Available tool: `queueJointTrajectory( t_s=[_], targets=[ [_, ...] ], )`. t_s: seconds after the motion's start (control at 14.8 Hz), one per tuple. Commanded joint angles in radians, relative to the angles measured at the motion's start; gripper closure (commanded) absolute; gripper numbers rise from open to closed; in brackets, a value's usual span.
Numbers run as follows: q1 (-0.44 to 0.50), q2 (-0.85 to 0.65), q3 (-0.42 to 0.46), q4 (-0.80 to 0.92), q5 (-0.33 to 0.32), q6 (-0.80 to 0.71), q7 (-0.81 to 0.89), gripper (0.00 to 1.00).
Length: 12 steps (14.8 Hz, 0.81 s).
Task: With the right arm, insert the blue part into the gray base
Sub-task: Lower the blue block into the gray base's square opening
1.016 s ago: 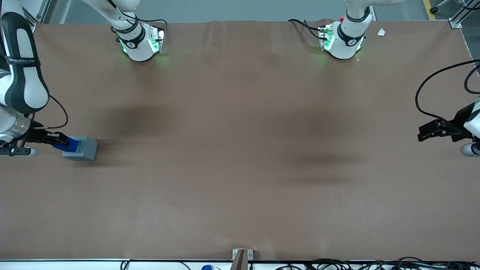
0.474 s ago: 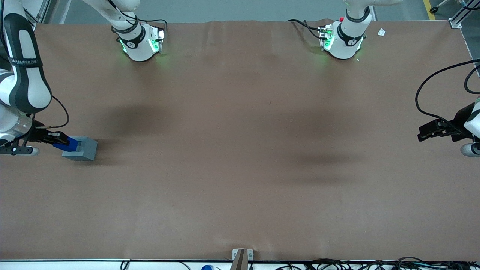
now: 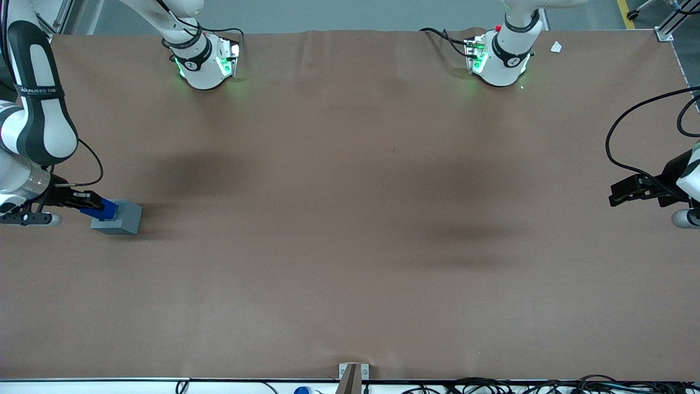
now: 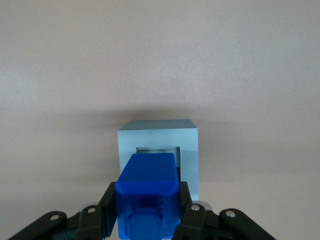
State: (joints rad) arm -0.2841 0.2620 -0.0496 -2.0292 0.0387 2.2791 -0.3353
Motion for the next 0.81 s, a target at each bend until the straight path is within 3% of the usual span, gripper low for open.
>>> queueJointTrajectory(
  t_s=[0.0, 0.75],
  targets=[
    [-0.029, -0.014, 0.014, -0.022, -0.023, 0.022, -0.01, 0.87],
    [-0.033, -0.001, 0.016, -0.023, -0.023, 0.02, -0.007, 0.87]
  ],
)
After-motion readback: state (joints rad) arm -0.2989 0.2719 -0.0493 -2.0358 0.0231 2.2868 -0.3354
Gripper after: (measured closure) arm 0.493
